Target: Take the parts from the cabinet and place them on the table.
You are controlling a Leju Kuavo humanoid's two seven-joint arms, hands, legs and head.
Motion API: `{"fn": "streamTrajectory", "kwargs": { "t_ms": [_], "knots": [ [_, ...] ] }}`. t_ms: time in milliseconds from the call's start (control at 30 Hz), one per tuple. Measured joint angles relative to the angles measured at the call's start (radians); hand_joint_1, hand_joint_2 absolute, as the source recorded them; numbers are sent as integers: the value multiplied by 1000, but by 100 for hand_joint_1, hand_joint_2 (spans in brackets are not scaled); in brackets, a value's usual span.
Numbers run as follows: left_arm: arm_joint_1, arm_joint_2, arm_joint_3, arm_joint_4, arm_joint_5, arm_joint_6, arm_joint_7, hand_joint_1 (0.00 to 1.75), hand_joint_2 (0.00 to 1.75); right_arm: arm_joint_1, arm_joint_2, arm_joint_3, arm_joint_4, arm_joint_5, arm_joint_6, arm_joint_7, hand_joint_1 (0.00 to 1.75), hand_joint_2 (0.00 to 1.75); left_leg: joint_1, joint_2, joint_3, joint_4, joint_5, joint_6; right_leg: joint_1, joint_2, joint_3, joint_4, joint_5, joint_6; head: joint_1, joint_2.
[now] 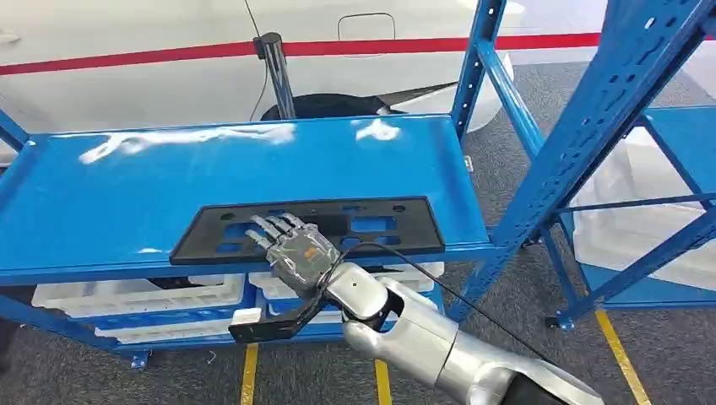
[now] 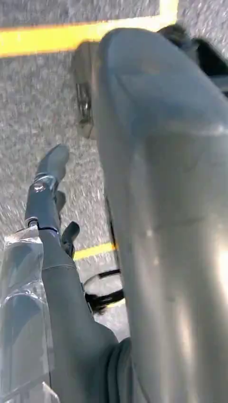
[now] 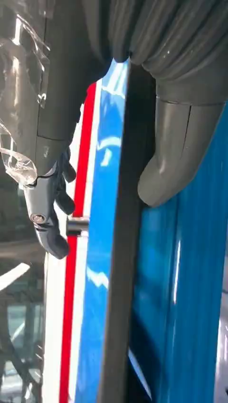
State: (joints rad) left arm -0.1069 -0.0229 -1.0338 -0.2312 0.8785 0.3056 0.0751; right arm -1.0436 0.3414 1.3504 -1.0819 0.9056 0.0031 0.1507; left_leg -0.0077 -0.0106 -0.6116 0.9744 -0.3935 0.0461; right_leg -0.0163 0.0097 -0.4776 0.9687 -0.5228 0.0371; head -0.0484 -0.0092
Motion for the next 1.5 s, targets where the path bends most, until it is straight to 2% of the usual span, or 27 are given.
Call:
{"fn": "streamTrajectory", "kwargs": {
  "t_ms": [33,67,100,167,200,233,267,300,333,367,400,433,467,500,533,733,1000,1200,1400,1500],
  "knots": [
    [2,0,0,0,1,0,-1,0,0,1,0,0,1,-9,5,-2,0,175,5,1,17,-10,0,4,-3,-2,-2,15,-6,4,1,0],
    [1,0,0,0,1,2,-7,0,0,-1,1,2,2,-15,10,-7,0,175,4,0,28,-15,-3,8,-1,-4,-25,66,-10,6,0,0],
    [-1,0,0,0,2,2,-11,0,0,-4,1,3,2,-20,16,-9,0,175,4,0,33,-15,-7,15,-1,-4,-69,139,-31,8,1,0],
    [-4,-2,0,0,9,-4,-24,0,0,-4,0,5,3,-40,41,-13,0,175,1,0,42,-15,-19,24,0,-4,-176,291,-96,11,1,0],
    [-4,-2,0,0,12,-8,-28,0,0,-2,-2,8,6,-53,60,-17,0,175,-2,-1,48,-15,-25,26,2,-4,-213,329,-109,10,1,0],
    [-1,-2,0,0,17,-10,-33,0,0,0,-2,10,8,-64,78,-17,0,175,-5,-4,57,-15,-31,26,4,-4,-229,322,-85,6,1,0],
    [0,-2,0,0,23,-11,-37,0,0,-1,-2,14,10,-78,105,-17,0,175,-8,-5,68,-15,-38,27,7,-4,-219,263,-31,0,1,0],
    [1,-2,0,0,30,-12,-38,0,0,-3,-2,17,11,-92,132,-16,0,175,-13,-6,79,-15,-45,27,12,-4,-194,179,34,-9,1,0],
    [0,-2,0,0,34,-12,-41,0,0,-6,-2,19,12,-106,160,-11,0,175,-15,-6,91,-16,-54,26,18,-4,-155,63,115,-26,1,0],
    [0,-5,0,0,40,-12,-45,0,0,-7,-2,24,13,-121,187,-5,0,175,-12,-6,91,-18,-58,26,25,-6,-143,28,122,-39,0,0],
    [-4,-6,1,0,46,-12,-48,0,0,-14,-2,29,16,-133,206,-1,0,175,-16,-6,87,-16,-59,22,28,-7,-150,7,101,-38,-2,0],
    [-5,-4,2,0,48,-12,-50,0,0,-20,1,34,16,-144,222,1,0,175,-11,-6,80,-18,-60,16,28,-6,-147,9,117,-36,-1,0],
    [-3,-6,2,0,54,-12,-52,0,0,-23,3,37,16,-155,234,5,0,175,-12,-5,88,-12,-59,10,30,-6,-148,2,120,-40,-1,0],
    [-1,-6,3,0,57,-13,-54,0,0,-27,3,42,18,-164,247,10,0,175,-12,-5,87,-22,-69,16,28,-6,-140,3,123,-31,-1,0],
    [-3,-6,4,0,61,-14,-56,0,0,-35,4,50,19,-176,257,14,0,175,-12,-5,91,-21,-66,13,29,-6,-139,3,123,-30,-1,0],
    [-3,-4,6,1,68,-9,-66,0,0,-55,7,70,24,-213,272,28,0,175,-12,-5,97,-33,-66,12,29,-6,-139,3,119,-34,-2,0],
    [-3,-4,6,1,59,-11,-67,0,0,-64,7,74,33,-225,215,51,0,175,-11,-5,98,-36,-63,5,29,-6,-139,3,120,-36,-2,0],
    [-3,-4,6,1,41,-18,-65,0,0,-63,5,73,44,-163,79,74,0,175,-11,-5,98,-35,-62,4,28,-6,-139,3,121,-37,-2,0],
    [-3,-5,-1,1,9,-21,-47,0,0,-32,-18,33,33,48,-215,122,0,175,-12,-5,98,-35,-62,4,27,-6,-139,3,121,-37,-2,0],
    [-3,-5,-9,1,3,-21,-43,0,0,-5,-30,11,20,100,-272,122,0,175,-12,-5,98,-35,-62,4,27,-6,-139,2,121,-37,-2,0]
  ]
}}
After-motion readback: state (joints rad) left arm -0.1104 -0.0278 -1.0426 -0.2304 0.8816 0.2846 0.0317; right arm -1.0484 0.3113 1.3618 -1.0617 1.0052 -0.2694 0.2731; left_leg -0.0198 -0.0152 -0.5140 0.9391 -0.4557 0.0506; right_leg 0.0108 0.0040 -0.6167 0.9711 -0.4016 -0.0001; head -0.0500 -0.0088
